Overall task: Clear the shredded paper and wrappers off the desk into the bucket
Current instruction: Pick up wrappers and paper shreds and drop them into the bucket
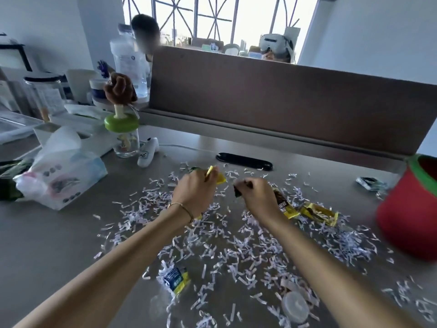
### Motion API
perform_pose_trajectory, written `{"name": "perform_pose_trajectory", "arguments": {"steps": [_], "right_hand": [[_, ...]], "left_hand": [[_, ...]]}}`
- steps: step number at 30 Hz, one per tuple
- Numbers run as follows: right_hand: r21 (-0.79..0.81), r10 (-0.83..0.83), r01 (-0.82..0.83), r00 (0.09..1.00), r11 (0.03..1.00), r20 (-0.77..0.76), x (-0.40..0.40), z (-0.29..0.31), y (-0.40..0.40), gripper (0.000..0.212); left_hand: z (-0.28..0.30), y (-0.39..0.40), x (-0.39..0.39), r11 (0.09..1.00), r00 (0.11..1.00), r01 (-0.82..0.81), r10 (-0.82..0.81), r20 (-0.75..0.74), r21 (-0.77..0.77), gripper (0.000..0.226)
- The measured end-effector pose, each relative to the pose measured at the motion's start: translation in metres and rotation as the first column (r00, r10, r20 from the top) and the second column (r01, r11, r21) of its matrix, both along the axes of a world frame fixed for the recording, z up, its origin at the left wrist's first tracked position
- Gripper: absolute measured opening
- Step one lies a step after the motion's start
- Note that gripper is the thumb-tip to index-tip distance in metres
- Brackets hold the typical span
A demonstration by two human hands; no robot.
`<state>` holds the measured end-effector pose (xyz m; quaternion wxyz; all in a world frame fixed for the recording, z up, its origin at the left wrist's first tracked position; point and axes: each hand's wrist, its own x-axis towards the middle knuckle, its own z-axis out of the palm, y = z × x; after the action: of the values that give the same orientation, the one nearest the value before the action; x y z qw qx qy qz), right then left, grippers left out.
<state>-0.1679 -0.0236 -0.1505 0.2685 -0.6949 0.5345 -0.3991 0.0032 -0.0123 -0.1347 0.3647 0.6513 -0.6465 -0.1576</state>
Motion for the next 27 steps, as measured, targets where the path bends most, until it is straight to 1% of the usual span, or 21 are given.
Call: {"name": "perform_pose_trajectory", "arguments": {"steps": [2, 5, 10, 13, 15, 16, 17, 19, 21, 23, 25, 27], "right_hand": [[0.021, -0.061, 0.060, 0.996, 0.998, 0.070, -0.012, 0.014, -0.008, 0.048], [0.018, -0.172, 0.171, 0.972, 0.985, 0.158, -0.036, 0.037, -0.017, 0.045], [0.045, -0.322, 0.323, 0.903, 0.945, 0.285, -0.094, 0.086, -0.012, 0.043], [0.046, -0.357, 0.368, 0.851, 0.929, 0.386, -0.140, 0.112, -0.009, 0.041], [0.065, -0.356, 0.368, 0.820, 0.928, 0.448, -0.175, 0.128, -0.003, 0.031], [0.065, -0.367, 0.382, 0.809, 0.922, 0.459, -0.195, 0.136, 0.000, 0.028], [0.051, -0.385, 0.409, 0.801, 0.911, 0.458, -0.214, 0.144, 0.003, 0.032], [-0.009, -0.443, 0.490, 0.795, 0.872, 0.414, -0.253, 0.157, 0.006, 0.042], [-0.058, -0.501, 0.546, 0.801, 0.836, 0.327, -0.289, 0.164, 0.007, 0.044], [-0.097, -0.563, 0.583, 0.808, 0.807, 0.170, -0.321, 0.163, 0.008, 0.047], [-0.125, -0.576, 0.573, 0.817, 0.810, 0.011, -0.347, 0.157, 0.010, 0.045], [-0.107, -0.570, 0.559, 0.810, 0.822, -0.139, -0.364, 0.154, 0.013, 0.041]], "left_hand": [[0.007, -0.007, -0.016, 1.000, 0.996, 0.007, -0.006, -0.084, 0.008, 0.058], [0.019, -0.018, -0.047, 0.999, 0.983, 0.029, -0.026, -0.179, 0.015, 0.061], [0.050, -0.027, -0.113, 0.993, 0.961, 0.115, -0.109, -0.253, 0.009, 0.052], [0.069, -0.032, -0.156, 0.986, 0.939, 0.167, -0.153, -0.309, 0.019, 0.052], [0.079, -0.033, -0.187, 0.980, 0.918, 0.196, -0.176, -0.356, 0.021, 0.052], [0.085, -0.032, -0.203, 0.976, 0.903, 0.215, -0.191, -0.385, 0.019, 0.051], [0.091, -0.031, -0.218, 0.972, 0.891, 0.236, -0.210, -0.403, 0.014, 0.049], [0.101, -0.032, -0.247, 0.958, 0.872, 0.288, -0.264, -0.411, -0.004, 0.047], [0.109, -0.036, -0.275, 0.942, 0.855, 0.336, -0.308, -0.418, -0.009, 0.045], [0.117, -0.041, -0.302, 0.931, 0.846, 0.364, -0.328, -0.420, 0.006, 0.047], [0.124, -0.044, -0.326, 0.924, 0.839, 0.383, -0.348, -0.419, 0.000, 0.051], [0.131, -0.046, -0.347, 0.918, 0.830, 0.396, -0.364, -0.423, -0.012, 0.057]]}}
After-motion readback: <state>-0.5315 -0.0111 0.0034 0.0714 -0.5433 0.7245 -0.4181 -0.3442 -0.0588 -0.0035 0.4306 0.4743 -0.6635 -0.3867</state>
